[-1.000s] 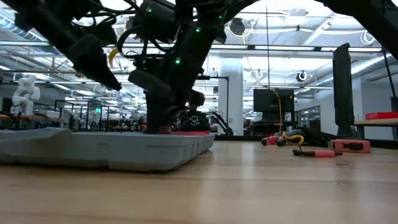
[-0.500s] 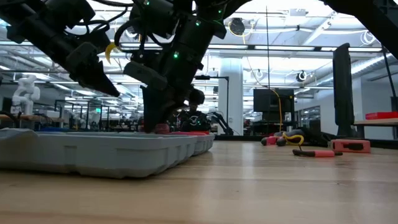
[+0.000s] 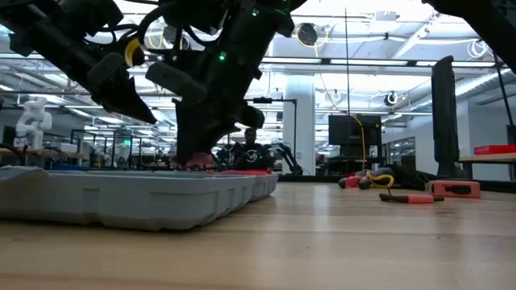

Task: Prefit tool cases
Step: Put the pink terminal block into the gray prefit tool case

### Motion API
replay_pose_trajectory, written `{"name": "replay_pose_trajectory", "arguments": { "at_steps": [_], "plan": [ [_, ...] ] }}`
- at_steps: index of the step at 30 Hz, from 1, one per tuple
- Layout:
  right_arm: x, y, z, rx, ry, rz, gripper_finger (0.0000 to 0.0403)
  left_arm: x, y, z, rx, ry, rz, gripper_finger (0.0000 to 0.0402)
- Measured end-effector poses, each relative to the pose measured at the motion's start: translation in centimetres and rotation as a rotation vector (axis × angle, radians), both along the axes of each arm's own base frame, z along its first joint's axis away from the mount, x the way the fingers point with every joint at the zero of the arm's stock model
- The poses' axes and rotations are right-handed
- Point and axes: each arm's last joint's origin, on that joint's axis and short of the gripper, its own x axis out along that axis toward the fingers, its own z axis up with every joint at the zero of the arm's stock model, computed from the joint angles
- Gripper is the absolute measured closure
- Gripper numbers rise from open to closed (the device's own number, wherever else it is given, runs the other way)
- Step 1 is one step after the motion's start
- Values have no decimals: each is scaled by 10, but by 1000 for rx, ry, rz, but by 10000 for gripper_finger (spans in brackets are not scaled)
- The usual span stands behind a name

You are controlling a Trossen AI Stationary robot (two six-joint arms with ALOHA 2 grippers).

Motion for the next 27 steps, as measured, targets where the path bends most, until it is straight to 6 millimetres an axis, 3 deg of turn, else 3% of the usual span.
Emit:
{"name": "replay_pose_trajectory", "arguments": {
  "at_steps": [8, 16, 22, 27],
  "plan": [
    [3, 1, -18, -16, 19, -27, 331, 0, -1, 0, 0, 0, -8, 384],
    [4, 1, -19, -8, 14, -33, 329, 1, -5, 0, 3, 0, -30, 384],
    [5, 0, -18, 1, 0, -47, 218, 1, -6, 0, 3, -1, -32, 384],
    [5, -1, -17, -1, -6, -39, 208, 1, -5, 0, 3, -1, -31, 384]
  ]
}}
